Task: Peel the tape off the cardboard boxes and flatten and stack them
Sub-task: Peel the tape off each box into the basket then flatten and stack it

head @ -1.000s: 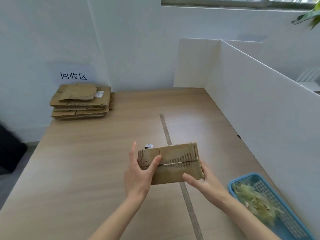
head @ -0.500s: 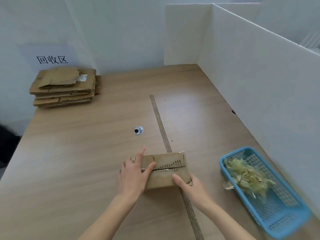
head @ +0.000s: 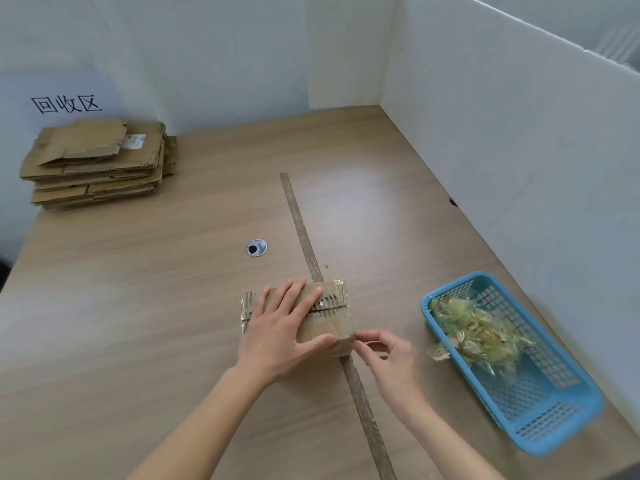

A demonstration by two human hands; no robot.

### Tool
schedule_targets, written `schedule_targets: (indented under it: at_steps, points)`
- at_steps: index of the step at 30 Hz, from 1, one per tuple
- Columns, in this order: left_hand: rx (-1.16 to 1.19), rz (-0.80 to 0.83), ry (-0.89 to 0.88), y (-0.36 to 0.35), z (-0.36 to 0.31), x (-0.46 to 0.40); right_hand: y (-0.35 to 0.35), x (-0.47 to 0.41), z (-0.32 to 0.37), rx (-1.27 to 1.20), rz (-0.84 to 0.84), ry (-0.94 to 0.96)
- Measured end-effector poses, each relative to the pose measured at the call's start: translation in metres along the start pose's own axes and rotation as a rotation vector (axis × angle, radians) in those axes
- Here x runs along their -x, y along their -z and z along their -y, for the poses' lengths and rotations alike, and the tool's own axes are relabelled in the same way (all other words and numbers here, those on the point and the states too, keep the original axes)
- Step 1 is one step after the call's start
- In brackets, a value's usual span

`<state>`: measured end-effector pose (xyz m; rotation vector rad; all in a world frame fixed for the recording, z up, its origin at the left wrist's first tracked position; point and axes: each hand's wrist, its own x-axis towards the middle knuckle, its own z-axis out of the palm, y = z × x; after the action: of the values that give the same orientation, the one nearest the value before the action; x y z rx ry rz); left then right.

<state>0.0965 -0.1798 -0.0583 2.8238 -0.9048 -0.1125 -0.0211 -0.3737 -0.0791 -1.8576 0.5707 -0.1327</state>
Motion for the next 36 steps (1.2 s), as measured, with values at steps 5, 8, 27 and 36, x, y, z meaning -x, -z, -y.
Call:
schedule_targets:
  at_steps: [5,8,27,36]
  points:
    - [0.003,-0.014,0.017,0.002,-0.003,0.002,0.001,0.005,-0.001,0.030,0.012,0.045]
    - [0.020,-0.024,0.011,0.002,-0.002,0.002,0.004,0.003,0.000,0.131,0.049,0.110]
    - [0.088,-0.054,-0.104,0.003,-0.002,0.012,0.016,-0.048,0.062,0.264,0.036,0.168]
    - [0.119,-0.060,-0.105,0.003,-0.002,0.011,0.025,-0.050,0.033,0.295,0.242,0.428]
